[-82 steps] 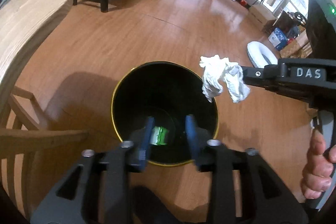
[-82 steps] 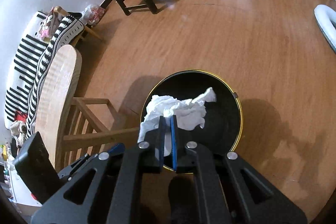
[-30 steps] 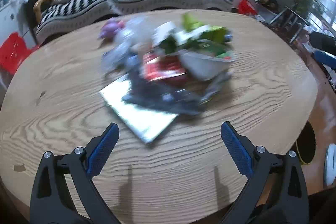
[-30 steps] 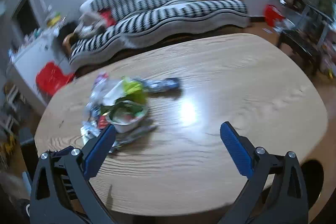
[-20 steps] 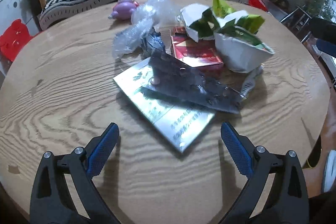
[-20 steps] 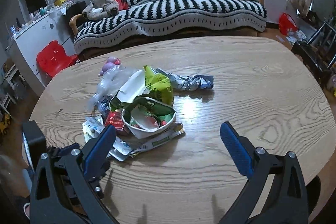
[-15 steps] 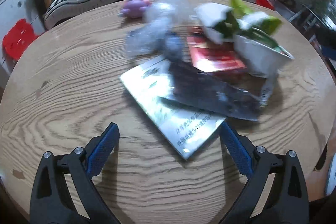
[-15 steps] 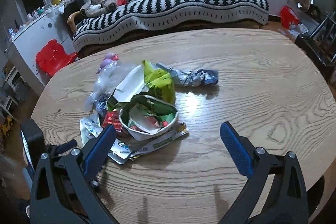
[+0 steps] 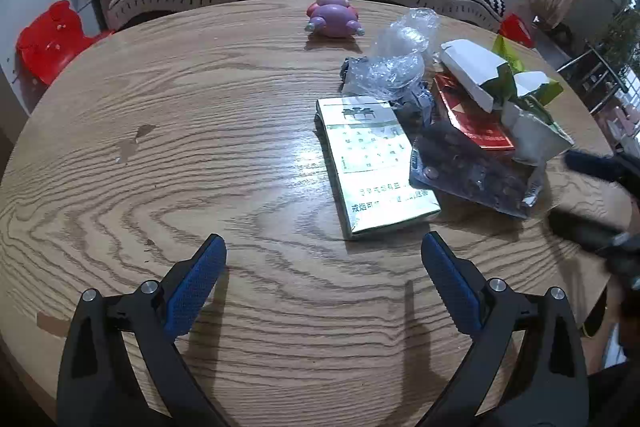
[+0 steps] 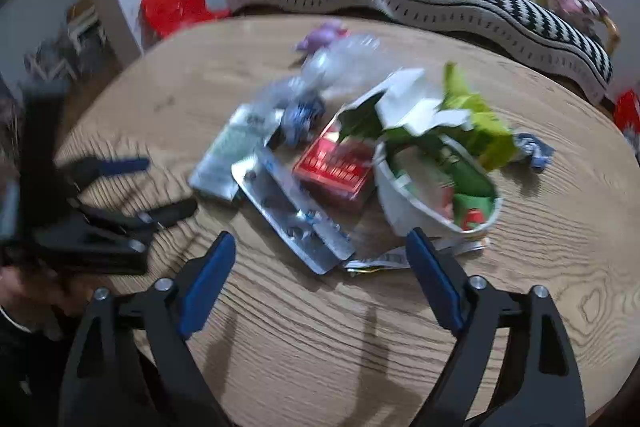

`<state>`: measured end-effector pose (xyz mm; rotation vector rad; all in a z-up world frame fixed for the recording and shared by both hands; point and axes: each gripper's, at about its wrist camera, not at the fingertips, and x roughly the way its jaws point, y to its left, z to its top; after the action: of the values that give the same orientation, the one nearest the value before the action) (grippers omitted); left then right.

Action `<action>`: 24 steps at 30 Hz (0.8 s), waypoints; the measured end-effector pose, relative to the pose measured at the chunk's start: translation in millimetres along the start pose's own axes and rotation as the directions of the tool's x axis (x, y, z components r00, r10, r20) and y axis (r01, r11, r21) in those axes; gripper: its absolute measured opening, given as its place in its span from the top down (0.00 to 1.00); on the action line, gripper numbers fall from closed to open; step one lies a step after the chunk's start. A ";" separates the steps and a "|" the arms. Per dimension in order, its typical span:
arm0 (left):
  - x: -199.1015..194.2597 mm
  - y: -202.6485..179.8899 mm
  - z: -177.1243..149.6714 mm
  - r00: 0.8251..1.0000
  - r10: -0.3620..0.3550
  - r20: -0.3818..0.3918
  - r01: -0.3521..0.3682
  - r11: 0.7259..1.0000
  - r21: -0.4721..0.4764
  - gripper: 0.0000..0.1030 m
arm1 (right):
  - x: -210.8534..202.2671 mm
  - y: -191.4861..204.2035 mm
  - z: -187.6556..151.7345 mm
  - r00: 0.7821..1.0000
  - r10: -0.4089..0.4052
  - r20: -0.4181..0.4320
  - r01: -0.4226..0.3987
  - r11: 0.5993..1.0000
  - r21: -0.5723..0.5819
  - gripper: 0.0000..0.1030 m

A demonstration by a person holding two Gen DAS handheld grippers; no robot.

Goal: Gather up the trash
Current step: 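Grasp the white cigarette pack with the left gripper while the right grasps the silver pill blister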

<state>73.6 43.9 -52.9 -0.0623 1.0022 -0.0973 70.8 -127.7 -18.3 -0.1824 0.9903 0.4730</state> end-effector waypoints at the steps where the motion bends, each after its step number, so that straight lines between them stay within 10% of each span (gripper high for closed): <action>1: 0.1 -3.2 -2.4 1.000 -0.004 -0.005 0.004 1.000 0.006 0.08 | 5.7 3.8 0.3 1.000 -0.011 -0.012 0.011 1.000 -0.020 0.23; 12: 6.0 19.6 -1.0 0.999 -0.030 -0.037 0.028 0.999 -0.033 0.07 | 46.7 26.7 -1.4 0.998 -0.061 -0.030 0.057 0.989 -0.139 0.39; 16: 7.2 13.0 0.2 0.999 -0.039 -0.028 0.039 0.999 -0.007 0.07 | 49.3 30.1 6.3 0.999 -0.033 -0.041 0.028 0.991 -0.133 0.80; 24: 8.3 -3.4 6.3 0.997 -0.081 -0.012 0.081 0.997 0.015 0.07 | 3.7 31.4 10.3 0.998 -0.011 0.054 0.018 0.991 -0.133 0.82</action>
<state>83.1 39.7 -56.1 -0.0886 1.0101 -0.1798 65.8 -95.1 -13.8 -0.2953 0.9054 0.5284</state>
